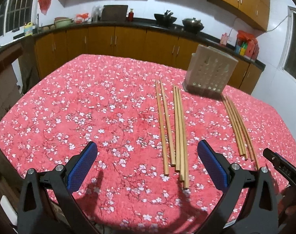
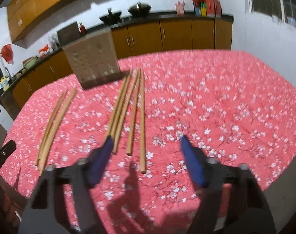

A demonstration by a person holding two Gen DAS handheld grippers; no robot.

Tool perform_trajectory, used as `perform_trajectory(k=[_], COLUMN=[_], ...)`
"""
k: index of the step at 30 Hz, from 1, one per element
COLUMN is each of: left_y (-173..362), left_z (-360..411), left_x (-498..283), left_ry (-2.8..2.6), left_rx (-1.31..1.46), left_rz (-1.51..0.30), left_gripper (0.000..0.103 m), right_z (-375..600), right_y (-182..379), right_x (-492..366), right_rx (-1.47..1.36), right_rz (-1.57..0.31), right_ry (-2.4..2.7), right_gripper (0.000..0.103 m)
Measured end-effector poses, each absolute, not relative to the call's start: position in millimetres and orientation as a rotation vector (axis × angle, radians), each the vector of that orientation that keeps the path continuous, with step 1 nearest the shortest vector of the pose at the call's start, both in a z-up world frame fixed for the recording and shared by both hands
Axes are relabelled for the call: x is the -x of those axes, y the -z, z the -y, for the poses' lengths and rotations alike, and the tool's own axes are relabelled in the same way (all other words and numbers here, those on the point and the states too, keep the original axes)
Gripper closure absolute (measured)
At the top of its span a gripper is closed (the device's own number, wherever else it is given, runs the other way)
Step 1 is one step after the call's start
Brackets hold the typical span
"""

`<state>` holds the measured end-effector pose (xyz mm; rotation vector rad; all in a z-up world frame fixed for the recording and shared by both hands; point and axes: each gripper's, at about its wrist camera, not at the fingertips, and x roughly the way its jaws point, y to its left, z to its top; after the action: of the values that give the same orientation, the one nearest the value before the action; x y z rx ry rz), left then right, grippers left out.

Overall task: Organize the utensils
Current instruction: 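Lower the right tool onto a wooden chopstick and close it while the left tool grasps another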

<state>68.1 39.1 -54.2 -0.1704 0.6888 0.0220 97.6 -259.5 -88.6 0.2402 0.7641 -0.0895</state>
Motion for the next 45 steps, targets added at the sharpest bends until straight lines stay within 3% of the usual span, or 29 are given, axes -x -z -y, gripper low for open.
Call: perform_trajectory(k=[3, 8, 17, 27, 29, 33, 35, 45], left_y=[59, 68, 83, 90, 91, 91, 91, 94], left_z=[-40, -37, -28, -29, -26, -25, -26, -38], left_x=[-77, -103, -135, -147, -149, -159, -165, -219], left_ry=[-0.015, 0.016, 0.076, 0.079, 0.076, 0.067, 0.063, 0.012], left_rx=[0.17, 0.159, 0.118, 0.069, 0.045, 0.009, 0.003, -0.046], left_rz=[-0.713, -0.79, -0.875, -0.902, -0.906, -0.919, -0.927, -0.934], left_gripper=[0.003, 0.034, 0.062, 0.072, 0.078, 0.088, 0.095, 0.095], right_z=[266, 267, 258, 253, 252, 254, 258, 276], right_y=[99, 103, 105, 107, 107, 105, 104, 102], right_x=[-111, -128, -143, -148, -148, -155, -161, -210], right_rx=[-0.26, -0.255, -0.189, -0.146, -0.136, -0.149, -0.17, -0.174], right_rz=[-0.8, -0.821, -0.822, -0.817, -0.818, -0.841, -0.857, -0.87], right_ry=[0.099, 0.088, 0.094, 0.114, 0.116, 0.101, 0.093, 0.124], right_gripper=[0.064, 0.068, 0.075, 0.078, 0.078, 0.094, 0.094, 0.095])
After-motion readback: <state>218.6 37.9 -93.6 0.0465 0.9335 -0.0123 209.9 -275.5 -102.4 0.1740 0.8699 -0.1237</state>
